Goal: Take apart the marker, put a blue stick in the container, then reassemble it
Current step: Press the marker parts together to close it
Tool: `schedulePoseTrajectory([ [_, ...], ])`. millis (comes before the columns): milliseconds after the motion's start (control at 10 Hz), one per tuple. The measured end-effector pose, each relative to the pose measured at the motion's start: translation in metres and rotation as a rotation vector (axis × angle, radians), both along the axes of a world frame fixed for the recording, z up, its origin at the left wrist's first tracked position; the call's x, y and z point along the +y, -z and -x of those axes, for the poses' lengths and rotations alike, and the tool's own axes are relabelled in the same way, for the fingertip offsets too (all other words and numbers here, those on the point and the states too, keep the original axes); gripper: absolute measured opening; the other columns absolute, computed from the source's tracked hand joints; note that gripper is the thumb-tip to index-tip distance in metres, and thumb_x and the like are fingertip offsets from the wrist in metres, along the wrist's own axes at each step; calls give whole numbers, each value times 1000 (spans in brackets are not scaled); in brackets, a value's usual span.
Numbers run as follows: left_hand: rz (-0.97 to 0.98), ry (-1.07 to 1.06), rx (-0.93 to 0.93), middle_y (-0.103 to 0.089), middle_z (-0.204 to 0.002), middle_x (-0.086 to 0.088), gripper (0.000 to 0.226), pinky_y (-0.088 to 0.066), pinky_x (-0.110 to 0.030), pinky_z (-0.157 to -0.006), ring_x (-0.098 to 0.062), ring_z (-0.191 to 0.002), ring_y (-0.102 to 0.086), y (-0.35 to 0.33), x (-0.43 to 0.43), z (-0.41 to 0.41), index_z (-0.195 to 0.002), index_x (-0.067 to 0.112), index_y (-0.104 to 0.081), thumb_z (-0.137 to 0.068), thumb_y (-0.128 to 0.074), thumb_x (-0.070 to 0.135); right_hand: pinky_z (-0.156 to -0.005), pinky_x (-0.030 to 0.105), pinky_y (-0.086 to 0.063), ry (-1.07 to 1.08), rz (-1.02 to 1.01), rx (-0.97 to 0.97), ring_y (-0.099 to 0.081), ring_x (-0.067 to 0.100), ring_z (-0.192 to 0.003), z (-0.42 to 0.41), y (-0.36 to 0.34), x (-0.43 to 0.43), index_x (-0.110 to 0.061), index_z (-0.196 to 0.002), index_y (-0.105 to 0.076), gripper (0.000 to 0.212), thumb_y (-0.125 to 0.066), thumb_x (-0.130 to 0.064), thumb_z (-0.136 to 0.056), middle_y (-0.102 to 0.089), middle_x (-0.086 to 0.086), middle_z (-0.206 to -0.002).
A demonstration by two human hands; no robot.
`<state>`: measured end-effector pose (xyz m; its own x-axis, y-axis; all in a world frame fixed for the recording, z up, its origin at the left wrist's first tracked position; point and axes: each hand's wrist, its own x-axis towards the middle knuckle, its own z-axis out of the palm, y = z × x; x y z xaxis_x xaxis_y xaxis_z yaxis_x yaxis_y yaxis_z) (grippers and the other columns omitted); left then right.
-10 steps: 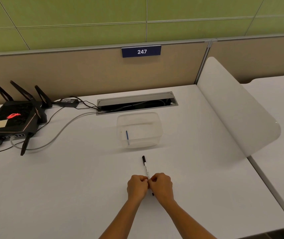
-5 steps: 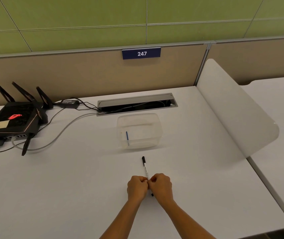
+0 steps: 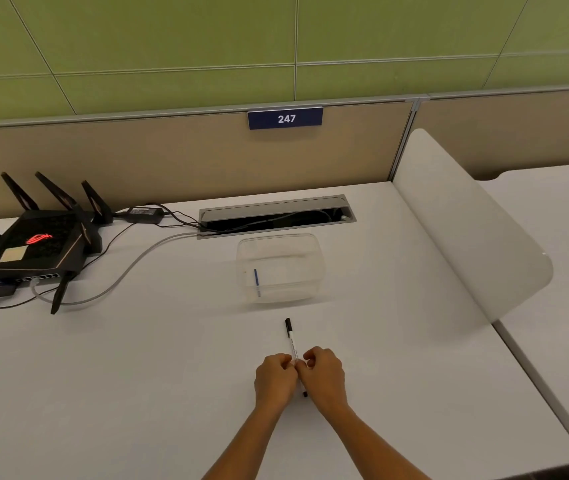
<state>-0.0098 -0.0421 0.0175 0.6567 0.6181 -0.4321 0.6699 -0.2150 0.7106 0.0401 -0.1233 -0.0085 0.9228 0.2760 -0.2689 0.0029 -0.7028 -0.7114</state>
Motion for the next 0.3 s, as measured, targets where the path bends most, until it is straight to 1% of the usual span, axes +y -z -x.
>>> schedulePoseTrajectory([
  [100,-53,40,-17,-69,-117,-8,28,-40,-21,-74,-21,-104,-64,-6,2,-3,-117,10,-65,-94,-51,18,-79,25,-48,-26,-6,-57,-59,17,-97,-4,-5,3,-13,-109,-63,26,-61,-28,-89,-61,5,-106],
  [200,-159,133,-50,-62,-129,-8,37,-44,-26,-88,-21,-114,-59,-19,10,-14,-130,12,-54,-95,-47,22,-80,24,-44,-93,15,-147,-51,17,-107,-17,-18,9,-13,-112,-62,27,-54,-29,-93,-61,5,-112],
  [300,-280,162,-94,-51,-142,-7,47,-40,-30,-100,-23,-127,-50,-36,20,-30,-142,13,-41,-97,-45,25,-83,27,-46,-110,3,-229,-49,18,-112,-33,-35,16,-13,-116,-62,30,-50,-31,-95,-62,6,-117],
])
